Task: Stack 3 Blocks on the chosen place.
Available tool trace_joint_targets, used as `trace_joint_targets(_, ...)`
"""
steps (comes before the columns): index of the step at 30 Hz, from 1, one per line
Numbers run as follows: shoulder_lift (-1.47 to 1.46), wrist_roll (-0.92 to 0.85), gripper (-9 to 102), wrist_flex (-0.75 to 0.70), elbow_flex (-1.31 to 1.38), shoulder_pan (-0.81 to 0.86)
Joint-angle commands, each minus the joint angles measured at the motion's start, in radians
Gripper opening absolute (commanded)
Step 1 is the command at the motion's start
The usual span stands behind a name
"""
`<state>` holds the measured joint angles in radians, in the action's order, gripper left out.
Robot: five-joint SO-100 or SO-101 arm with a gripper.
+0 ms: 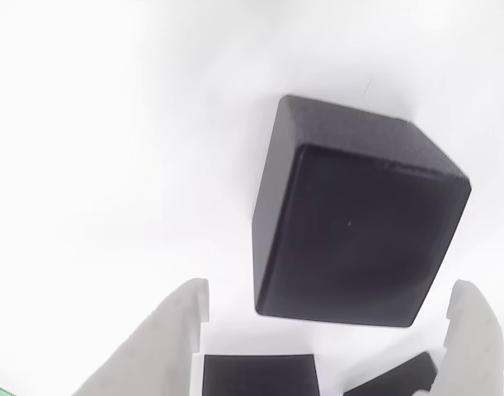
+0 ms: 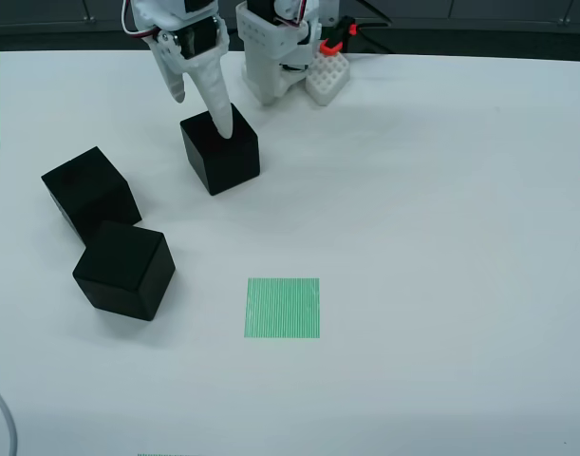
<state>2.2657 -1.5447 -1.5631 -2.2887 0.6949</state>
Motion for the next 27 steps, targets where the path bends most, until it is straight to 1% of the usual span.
trace_joint_targets(1, 0.008, -0.006, 38, -0.011, -0.015, -0.038)
trace_joint_targets(5, -0.017, 0.011, 38, -0.011, -0.029, -0.077)
trace_joint_targets(16, -0.080, 0.020, 37, -0.002, -0.035, -0.109)
trace_joint_targets(21, -0.133, 0.083, 37, 0.067, -0.034, -0.140)
trace_joint_targets(25, -0.167, 0.114, 32, 0.097, -0.032, -0.155)
trace_joint_targets(27, -0.178, 0.138, 31, 0.118, -0.031, -0.164)
